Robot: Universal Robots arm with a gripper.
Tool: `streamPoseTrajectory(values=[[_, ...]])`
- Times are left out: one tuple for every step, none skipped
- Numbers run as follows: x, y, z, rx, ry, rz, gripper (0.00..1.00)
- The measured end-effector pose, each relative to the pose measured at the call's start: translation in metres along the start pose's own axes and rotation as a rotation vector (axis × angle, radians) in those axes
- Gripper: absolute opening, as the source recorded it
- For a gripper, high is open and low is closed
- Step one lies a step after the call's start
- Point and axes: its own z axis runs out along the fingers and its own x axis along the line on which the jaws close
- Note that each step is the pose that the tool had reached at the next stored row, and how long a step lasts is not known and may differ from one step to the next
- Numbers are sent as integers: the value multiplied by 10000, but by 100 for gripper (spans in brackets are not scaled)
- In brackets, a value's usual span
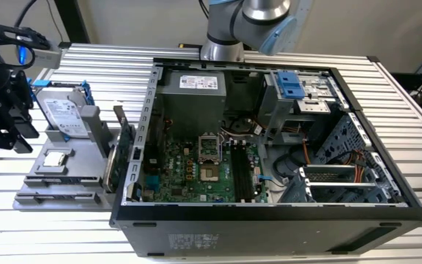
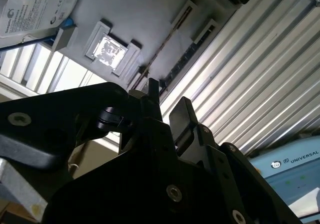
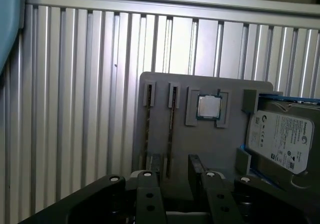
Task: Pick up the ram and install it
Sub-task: 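Pick up the ram and move it above insertion slot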
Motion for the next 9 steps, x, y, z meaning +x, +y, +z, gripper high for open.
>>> streamPoseTrajectory(values=[[0,0,0,0,0,0,100],[0,0,0,0,0,0,100],[0,0,2,0,0,0,100],[0,0,6,2,-1,0,100],[0,0,10,3,-2,0,100],[0,1,15,2,-2,0,100],[0,2,20,2,-1,0,100],[-1,5,29,8,0,0,100],[-1,8,38,17,1,1,100]])
